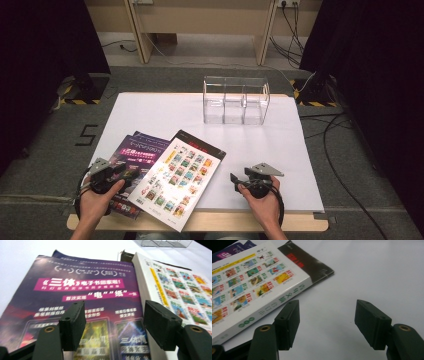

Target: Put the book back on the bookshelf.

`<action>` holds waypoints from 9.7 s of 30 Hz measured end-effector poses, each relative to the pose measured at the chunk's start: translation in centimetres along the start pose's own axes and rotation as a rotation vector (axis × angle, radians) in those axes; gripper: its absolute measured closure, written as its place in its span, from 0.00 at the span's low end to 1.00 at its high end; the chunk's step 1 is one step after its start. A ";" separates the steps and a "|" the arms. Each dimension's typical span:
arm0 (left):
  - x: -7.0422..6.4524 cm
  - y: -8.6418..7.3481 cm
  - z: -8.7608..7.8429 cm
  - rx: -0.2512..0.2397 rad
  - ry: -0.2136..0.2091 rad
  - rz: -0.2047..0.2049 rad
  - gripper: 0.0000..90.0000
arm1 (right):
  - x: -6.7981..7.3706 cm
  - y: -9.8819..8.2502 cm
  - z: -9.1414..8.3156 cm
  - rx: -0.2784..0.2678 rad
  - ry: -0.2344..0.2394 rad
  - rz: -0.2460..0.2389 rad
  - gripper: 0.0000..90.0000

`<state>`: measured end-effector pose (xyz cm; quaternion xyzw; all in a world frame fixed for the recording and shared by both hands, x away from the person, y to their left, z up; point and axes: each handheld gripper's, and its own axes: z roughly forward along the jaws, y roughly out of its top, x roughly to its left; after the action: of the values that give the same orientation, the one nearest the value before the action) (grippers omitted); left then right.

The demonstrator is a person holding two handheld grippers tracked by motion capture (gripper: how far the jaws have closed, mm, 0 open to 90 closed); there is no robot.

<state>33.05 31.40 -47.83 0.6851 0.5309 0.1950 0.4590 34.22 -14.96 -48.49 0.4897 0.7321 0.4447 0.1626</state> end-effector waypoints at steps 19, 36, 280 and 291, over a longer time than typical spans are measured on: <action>-2.9 4.2 4.7 0.218 -0.168 0.054 0.42 | 4.2 0.7 2.4 0.163 0.248 0.028 0.46; -3.5 4.2 6.3 0.288 -0.211 0.003 0.59 | 5.8 0.6 4.5 0.222 0.299 0.057 0.44; 0.7 2.7 3.0 0.065 -0.178 -0.129 0.41 | -8.2 26.8 -12.7 -0.376 -0.025 0.185 0.82; 0.8 2.6 3.1 0.068 -0.178 -0.130 0.41 | -9.2 28.8 -11.0 -0.364 -0.023 0.176 0.82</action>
<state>37.08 30.79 -47.36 0.6791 0.5378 0.0850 0.4923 47.59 -24.70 -20.87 0.5192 0.5921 0.5767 0.2176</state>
